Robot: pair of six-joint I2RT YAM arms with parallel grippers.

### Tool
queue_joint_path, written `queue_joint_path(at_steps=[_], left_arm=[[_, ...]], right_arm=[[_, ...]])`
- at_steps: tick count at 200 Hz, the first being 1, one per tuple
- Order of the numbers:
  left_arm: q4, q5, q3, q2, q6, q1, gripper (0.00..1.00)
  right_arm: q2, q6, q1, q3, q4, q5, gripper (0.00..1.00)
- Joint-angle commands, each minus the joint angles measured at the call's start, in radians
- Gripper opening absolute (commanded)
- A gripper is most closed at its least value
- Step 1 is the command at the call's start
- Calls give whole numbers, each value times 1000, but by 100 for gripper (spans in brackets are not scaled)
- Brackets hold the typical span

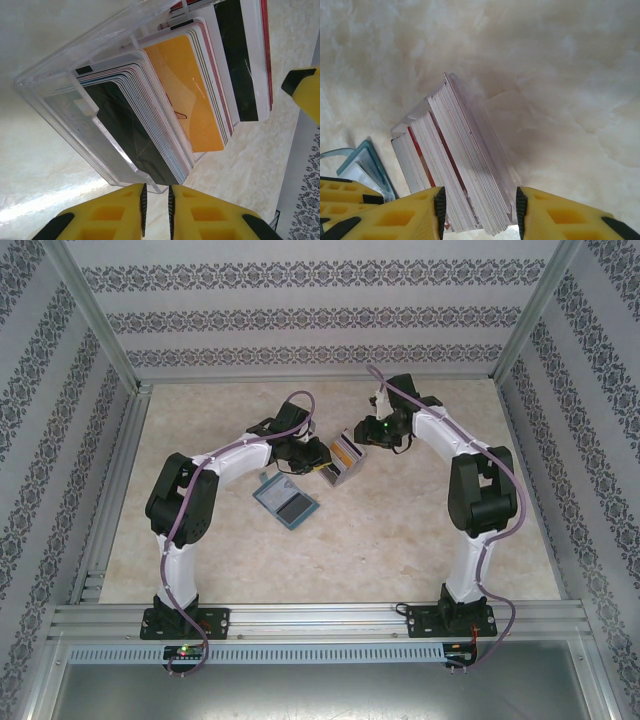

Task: Put the credit cards into the card holder
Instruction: Pick up the credit card from the storage box.

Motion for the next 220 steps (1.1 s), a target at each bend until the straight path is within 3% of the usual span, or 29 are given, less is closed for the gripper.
queue_joint_path(at_steps=[1, 72, 107, 220], left_arm=[[19, 2, 22, 27, -8, -10, 22], [19, -16, 28, 66, -6, -10, 26], [24, -14, 34, 86, -6, -10, 27], [29, -7, 46, 101, -13, -11, 28]], right_arm=[[43, -28, -1, 59, -39, -7, 45], [115, -58, 45, 142, -90, 14, 45], [107, -87, 75, 157, -103, 92, 45], [160, -97, 80, 191, -128, 70, 46]])
